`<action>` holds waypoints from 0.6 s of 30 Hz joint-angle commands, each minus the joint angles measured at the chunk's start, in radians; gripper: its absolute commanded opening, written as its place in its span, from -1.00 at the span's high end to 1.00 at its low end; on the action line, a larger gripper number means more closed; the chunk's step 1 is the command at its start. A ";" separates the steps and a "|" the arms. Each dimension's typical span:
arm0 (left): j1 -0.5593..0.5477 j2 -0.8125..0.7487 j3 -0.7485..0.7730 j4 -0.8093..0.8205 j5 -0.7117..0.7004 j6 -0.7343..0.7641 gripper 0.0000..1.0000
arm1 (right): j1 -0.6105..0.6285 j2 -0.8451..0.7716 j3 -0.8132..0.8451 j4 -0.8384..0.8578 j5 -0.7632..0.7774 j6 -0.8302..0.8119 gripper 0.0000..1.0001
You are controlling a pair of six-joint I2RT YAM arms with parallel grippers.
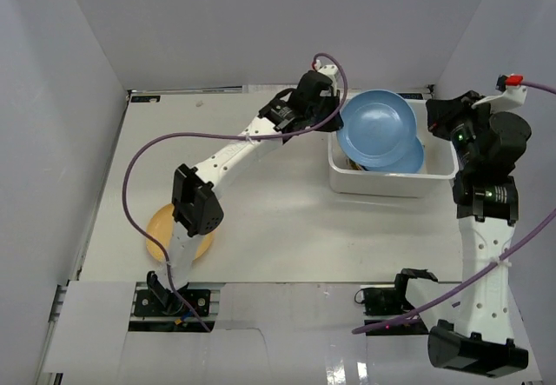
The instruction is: Place the plates into the plastic bin on the countertop
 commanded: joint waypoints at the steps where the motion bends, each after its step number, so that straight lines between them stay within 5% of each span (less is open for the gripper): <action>1: -0.014 0.087 0.139 -0.022 0.003 -0.023 1.00 | 0.006 -0.063 -0.101 0.062 -0.171 0.092 0.77; 5: -0.035 0.187 0.215 0.036 0.023 -0.035 0.89 | 0.006 -0.123 -0.128 0.061 -0.206 0.087 0.63; 6: -0.035 0.204 0.224 0.065 0.038 -0.041 0.67 | 0.006 -0.129 -0.122 0.039 -0.223 0.084 0.58; 7: -0.035 0.204 0.235 0.082 0.038 -0.041 0.08 | 0.006 -0.144 -0.117 0.034 -0.255 0.081 0.52; 8: -0.034 0.196 0.238 0.094 0.031 -0.040 -0.22 | 0.006 -0.153 -0.116 0.031 -0.271 0.080 0.49; 11: -0.011 0.120 0.238 0.165 0.024 -0.032 -0.81 | 0.022 -0.183 -0.125 0.040 -0.355 0.083 0.40; 14: 0.064 -0.001 0.236 0.194 0.075 -0.050 -0.96 | 0.108 -0.160 -0.135 0.067 -0.449 0.089 0.25; 18: 0.164 -0.224 0.116 0.187 0.081 -0.001 -0.96 | 0.433 -0.114 -0.151 0.068 -0.281 0.041 0.06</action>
